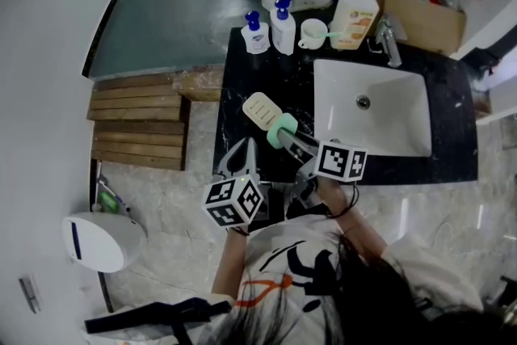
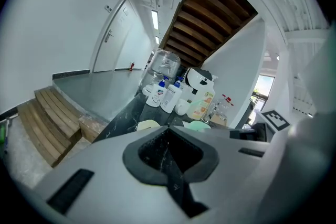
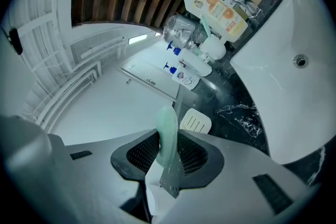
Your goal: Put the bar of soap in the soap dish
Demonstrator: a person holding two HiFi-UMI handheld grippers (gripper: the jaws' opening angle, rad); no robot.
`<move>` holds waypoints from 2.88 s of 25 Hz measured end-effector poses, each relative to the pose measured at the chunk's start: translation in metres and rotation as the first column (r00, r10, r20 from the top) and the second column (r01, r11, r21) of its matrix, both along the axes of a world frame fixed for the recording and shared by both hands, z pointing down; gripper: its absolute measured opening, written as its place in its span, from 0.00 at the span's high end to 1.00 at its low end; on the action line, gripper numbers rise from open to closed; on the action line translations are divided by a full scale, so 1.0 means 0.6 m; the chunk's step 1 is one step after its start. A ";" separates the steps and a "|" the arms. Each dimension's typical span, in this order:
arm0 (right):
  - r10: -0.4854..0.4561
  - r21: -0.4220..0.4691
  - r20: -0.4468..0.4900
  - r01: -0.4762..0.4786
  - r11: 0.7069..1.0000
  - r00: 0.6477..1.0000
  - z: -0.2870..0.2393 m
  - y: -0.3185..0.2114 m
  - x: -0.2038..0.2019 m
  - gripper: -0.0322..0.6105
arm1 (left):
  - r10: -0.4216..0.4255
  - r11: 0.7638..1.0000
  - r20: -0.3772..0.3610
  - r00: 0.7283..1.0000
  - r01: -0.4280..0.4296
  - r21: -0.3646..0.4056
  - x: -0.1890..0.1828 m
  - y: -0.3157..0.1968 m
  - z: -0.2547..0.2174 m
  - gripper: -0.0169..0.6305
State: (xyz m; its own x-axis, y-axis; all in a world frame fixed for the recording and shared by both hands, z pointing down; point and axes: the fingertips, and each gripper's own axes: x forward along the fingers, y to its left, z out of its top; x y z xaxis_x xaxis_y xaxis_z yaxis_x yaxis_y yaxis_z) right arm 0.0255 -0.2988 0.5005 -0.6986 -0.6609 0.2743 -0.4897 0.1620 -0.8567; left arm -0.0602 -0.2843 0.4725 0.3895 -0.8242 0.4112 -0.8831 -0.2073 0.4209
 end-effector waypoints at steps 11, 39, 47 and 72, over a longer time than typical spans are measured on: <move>0.023 -0.009 -0.035 -0.023 1.000 0.999 0.003 -0.046 -0.018 0.77 | 0.040 0.999 -0.019 0.999 -0.040 -0.016 -0.033 -0.037 0.015 0.97; -0.321 -0.142 -0.368 0.288 0.947 0.873 0.093 -0.122 -0.051 0.77 | 0.089 0.994 -0.067 0.994 -0.093 -0.057 -0.080 -0.098 0.042 0.97; -0.393 -0.152 -0.434 0.364 0.919 0.811 0.095 -0.125 -0.068 0.77 | 0.098 0.993 -0.076 0.992 -0.103 -0.061 -0.083 -0.103 0.046 0.97; -0.347 -0.108 -0.633 0.365 0.925 0.692 0.103 -0.140 -0.057 0.74 | 0.111 0.990 -0.080 0.991 -0.118 -0.078 -0.088 -0.117 0.059 0.97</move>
State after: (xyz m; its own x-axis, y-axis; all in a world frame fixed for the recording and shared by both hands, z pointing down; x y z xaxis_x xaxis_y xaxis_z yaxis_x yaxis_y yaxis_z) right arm -0.0086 -0.3828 0.5622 -0.5542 -0.4112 0.7237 -0.8130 0.4539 -0.3647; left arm -0.1127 -0.3546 0.5076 0.5115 -0.7369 0.4420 -0.8209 -0.2670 0.5048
